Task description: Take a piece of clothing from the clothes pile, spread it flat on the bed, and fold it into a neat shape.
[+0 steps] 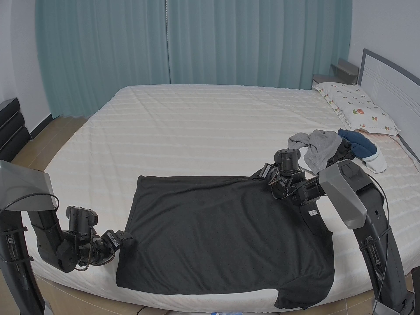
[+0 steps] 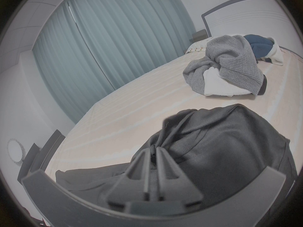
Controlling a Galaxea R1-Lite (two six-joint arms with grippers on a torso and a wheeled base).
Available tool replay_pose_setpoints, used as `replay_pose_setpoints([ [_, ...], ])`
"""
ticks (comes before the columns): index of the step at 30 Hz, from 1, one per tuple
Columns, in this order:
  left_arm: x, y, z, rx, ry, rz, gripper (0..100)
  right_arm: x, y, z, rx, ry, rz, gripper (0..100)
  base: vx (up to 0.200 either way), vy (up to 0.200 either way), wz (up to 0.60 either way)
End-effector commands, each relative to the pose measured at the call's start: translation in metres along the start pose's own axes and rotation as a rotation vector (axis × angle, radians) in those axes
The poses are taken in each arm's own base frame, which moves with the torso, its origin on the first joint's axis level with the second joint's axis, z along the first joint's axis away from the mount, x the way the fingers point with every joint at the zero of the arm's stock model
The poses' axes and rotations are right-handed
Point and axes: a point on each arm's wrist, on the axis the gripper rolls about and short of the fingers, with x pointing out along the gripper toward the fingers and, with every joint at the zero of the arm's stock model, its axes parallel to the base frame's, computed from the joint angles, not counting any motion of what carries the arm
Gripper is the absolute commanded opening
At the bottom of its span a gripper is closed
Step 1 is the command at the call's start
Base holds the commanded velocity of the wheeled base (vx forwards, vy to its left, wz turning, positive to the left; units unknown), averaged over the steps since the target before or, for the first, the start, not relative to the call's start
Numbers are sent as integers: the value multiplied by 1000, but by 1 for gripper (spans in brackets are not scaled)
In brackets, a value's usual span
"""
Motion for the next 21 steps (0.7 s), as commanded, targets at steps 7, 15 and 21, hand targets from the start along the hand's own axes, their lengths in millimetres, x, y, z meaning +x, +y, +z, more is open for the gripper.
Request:
replay_pose_setpoints([
  [7, 1, 1, -1, -1, 3, 3, 100, 8, 20, 15, 43, -123, 68, 0, 0, 0, 0],
  [15, 1, 1, -1, -1, 3, 3, 100, 13, 25, -10, 28, -124, 90, 0, 0, 0, 0],
  [21, 1, 1, -1, -1, 3, 3, 100, 13, 27, -12, 14, -135, 110, 0, 0, 0, 0],
])
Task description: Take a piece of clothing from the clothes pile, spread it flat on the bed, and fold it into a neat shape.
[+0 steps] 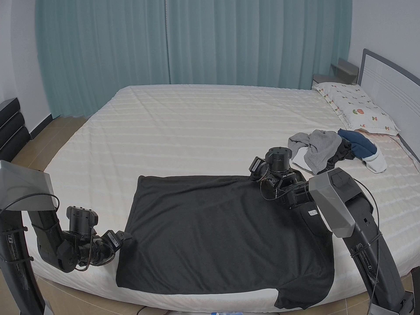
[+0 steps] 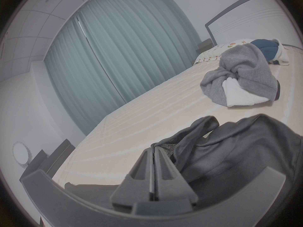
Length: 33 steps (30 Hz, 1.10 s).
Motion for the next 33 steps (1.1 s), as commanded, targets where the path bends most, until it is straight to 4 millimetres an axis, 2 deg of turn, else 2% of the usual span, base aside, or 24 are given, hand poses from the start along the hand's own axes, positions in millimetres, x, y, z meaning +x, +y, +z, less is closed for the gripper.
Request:
replay_pose_setpoints([
  [1, 0, 0, 0, -1, 0, 1, 100, 1, -3, -4, -9, -4, 2, 0, 0, 0, 0],
  [2, 0, 0, 0, -1, 0, 1, 100, 1, -3, -4, -9, -4, 2, 0, 0, 0, 0],
  [3, 0, 0, 0, -1, 1, 0, 100, 1, -3, -3, -8, -8, 3, 100, 0, 0, 0],
  [8, 0, 0, 0, -1, 0, 1, 100, 2, -4, -1, -6, -21, 4, 100, 0, 0, 0],
  [11, 0, 0, 0, -1, 1, 0, 100, 1, -4, 7, -13, -38, -9, 100, 0, 0, 0],
  [13, 0, 0, 0, -1, 0, 1, 100, 1, -5, 14, -12, -49, -19, 100, 0, 0, 0],
  [14, 0, 0, 0, -2, 0, -1, 100, -2, -3, 30, -8, -70, -34, 100, 0, 0, 0],
  [16, -1, 0, 0, -3, -1, -2, 100, -8, -8, 38, -10, -63, -57, 100, 0, 0, 0],
  [20, -2, -1, 0, -23, -1, -8, 100, -40, -20, 62, -20, -10, -114, 100, 0, 0, 0],
  [25, -9, -2, -1, -24, 13, -29, 100, -97, -36, 80, -25, 70, -136, 100, 0, 0, 0],
  [27, -14, -2, -1, -23, 17, -39, 100, -120, -41, 82, -16, 95, -132, 100, 0, 0, 0],
  [29, -19, -2, -2, -23, 26, -52, 100, -152, -47, 79, -14, 124, -122, 100, 0, 0, 0],
  [30, -19, -2, -3, -23, 28, -53, 100, -154, -48, 79, -14, 127, -121, 100, 0, 0, 0],
  [31, -22, -1, -4, -20, 41, -62, 100, -183, -53, 77, -14, 146, -108, 100, 0, 0, 0],
  [33, -23, -2, -5, -16, 45, -64, 100, -202, -56, 77, -9, 162, -97, 100, 0, 0, 0],
])
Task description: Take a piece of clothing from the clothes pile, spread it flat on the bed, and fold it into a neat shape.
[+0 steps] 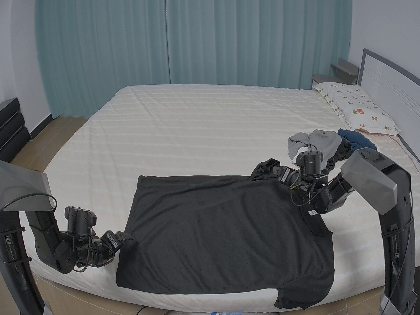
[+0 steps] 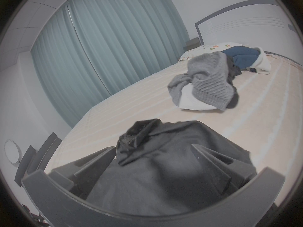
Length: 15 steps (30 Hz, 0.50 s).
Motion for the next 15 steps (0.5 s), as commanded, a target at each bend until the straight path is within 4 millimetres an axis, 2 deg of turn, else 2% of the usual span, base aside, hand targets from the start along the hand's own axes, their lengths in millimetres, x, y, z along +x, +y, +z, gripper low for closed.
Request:
replay_pose_setpoints([
  [1, -18, -2, -5, 5, 26, -45, 100, -138, -34, 21, 22, 53, 57, 100, 0, 0, 0],
  [3, -19, -2, -7, 9, 31, -42, 100, -159, -45, 9, 28, 110, 58, 100, -200, 0, 0],
  [7, -22, -2, -8, 14, 36, -43, 100, -174, -52, 2, 81, 137, 71, 100, -200, 0, 0],
  [8, -23, -2, -12, 21, 46, -41, 100, -183, -57, -5, 120, 154, 70, 100, -200, 0, 0],
  [13, -23, -1, -14, 25, 55, -38, 100, -191, -66, -19, 165, 215, 75, 100, -200, 0, 0],
  [15, -22, -1, -15, 27, 67, -42, 100, -193, -67, -21, 194, 236, 91, 100, 0, 0, 0],
])
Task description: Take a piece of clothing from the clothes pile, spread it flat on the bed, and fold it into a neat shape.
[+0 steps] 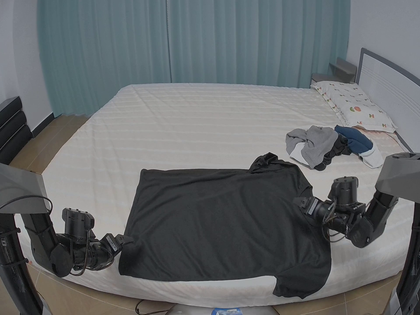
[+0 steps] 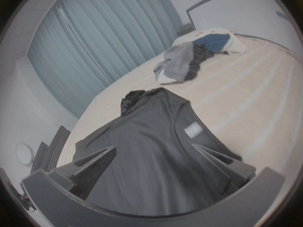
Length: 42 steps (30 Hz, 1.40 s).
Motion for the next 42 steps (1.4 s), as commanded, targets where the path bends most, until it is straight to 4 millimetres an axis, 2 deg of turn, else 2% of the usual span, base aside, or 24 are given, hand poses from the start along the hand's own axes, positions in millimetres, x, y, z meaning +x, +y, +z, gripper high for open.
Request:
replay_pose_setpoints([
  [1, -8, 0, -7, 14, 31, -17, 100, -62, -14, -12, 110, 58, 81, 100, 0, 0, 0],
  [7, -7, -1, -7, 11, 57, -38, 100, -70, -20, -21, 183, 124, 104, 100, 0, 0, 0],
  [13, -7, -4, -12, 21, 76, -46, 100, -67, -28, -23, 201, 125, 84, 100, 0, 0, 0],
  [22, -9, -4, -17, 40, 85, -42, 100, -67, -36, -34, 196, 105, 103, 100, 0, -200, 0],
  [30, -11, -3, -17, 49, 83, -36, 100, -65, -40, -39, 195, 112, 97, 100, 0, 0, 0],
  [35, -16, 11, -10, 141, 73, -23, 100, -67, -40, -41, 198, 140, 116, 100, 0, 0, 0],
  [39, -25, 29, 2, 256, 78, -147, 100, -67, -40, -41, 199, 146, 120, 100, 0, 0, 0],
  [42, -20, 38, 4, 305, 82, -155, 100, -68, -40, -41, 199, 149, 120, 100, 0, 0, 0],
])
